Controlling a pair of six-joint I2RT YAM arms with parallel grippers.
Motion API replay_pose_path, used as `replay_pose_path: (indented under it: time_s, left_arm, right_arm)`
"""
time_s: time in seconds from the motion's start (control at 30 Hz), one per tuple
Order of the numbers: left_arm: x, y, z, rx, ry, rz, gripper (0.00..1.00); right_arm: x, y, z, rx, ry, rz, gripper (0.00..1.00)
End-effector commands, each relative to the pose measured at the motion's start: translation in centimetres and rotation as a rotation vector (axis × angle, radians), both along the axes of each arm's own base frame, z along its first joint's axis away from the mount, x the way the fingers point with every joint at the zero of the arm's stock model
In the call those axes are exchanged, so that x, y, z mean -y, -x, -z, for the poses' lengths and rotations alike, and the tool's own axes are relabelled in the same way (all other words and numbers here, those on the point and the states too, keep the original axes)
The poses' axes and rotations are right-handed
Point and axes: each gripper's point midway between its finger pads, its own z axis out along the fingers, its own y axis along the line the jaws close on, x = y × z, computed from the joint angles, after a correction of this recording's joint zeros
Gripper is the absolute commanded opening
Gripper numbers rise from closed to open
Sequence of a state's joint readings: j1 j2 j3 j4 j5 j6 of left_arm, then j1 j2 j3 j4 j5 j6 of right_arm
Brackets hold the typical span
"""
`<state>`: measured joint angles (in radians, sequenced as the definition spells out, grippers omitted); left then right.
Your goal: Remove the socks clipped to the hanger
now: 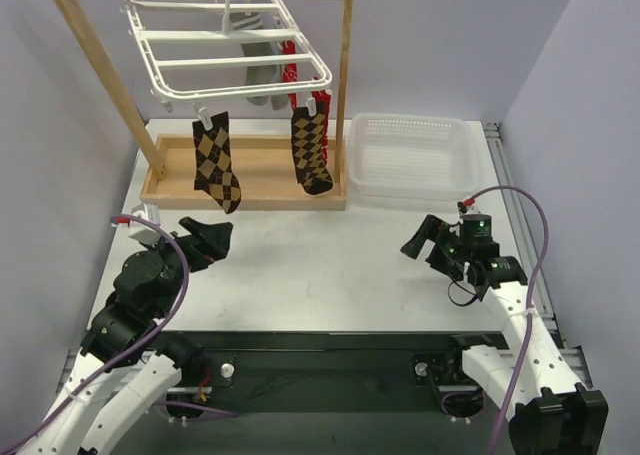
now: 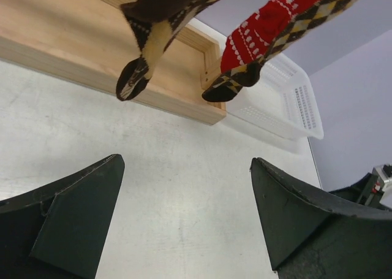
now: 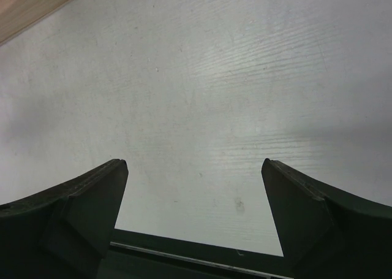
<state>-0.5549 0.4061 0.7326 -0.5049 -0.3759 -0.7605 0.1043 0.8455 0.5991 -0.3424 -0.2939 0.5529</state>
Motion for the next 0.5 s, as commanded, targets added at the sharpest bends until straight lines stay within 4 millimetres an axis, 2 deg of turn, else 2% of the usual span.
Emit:
replay_pose_path:
  time_s: [0.0, 0.07, 0.13, 0.17, 0.2, 0.27, 0.3, 0.37, 0.47]
  left_arm:
    - [3.1, 0.2, -4.4, 0.132, -0.055, 0.194, 0.96]
    - [3.9, -0.2, -5.8, 0.155, -0.080, 0.234, 0.96]
    - [5.2, -0.8, -5.9, 0.141, -0.105, 0.285, 0.96]
    - [5.6, -0.9, -7.2, 0.160, -0.111, 0.305, 0.95]
    - [6.9, -1.3, -6.9, 0.139, -0.122, 0.360, 0.95]
    - [8.5, -1.6, -7.6, 0.146, -0.129, 0.431, 0.93]
    - [9.9, -1.9, -7.9, 0.150, -0.119, 0.493, 0.92]
    - [11.6, -2.0, -8.5, 0.165, -0.097, 0.570, 0.89]
    - [13.3, -3.3, -9.1, 0.180, -0.061, 0.604, 0.83]
  right_arm:
    - [-0.2, -0.3, -1.2, 0.015, 0.039, -0.081, 1.00]
    - [-0.7, -0.5, -1.7, 0.026, 0.040, -0.117, 1.00]
    - [-1.1, -0.4, -1.9, 0.031, 0.038, -0.140, 0.99]
    - [-1.2, -0.5, -2.1, 0.040, 0.038, -0.147, 0.99]
    - [-1.3, -0.5, -2.2, 0.046, 0.040, -0.154, 0.98]
    - [-1.9, -0.6, -2.6, 0.057, 0.036, -0.185, 0.97]
    - [-2.2, -0.8, -3.1, 0.080, 0.040, -0.203, 0.96]
    - [-3.0, -1.0, -3.7, 0.100, 0.038, -0.240, 0.95]
    - [-4.4, -1.6, -4.8, 0.126, 0.015, -0.292, 0.95]
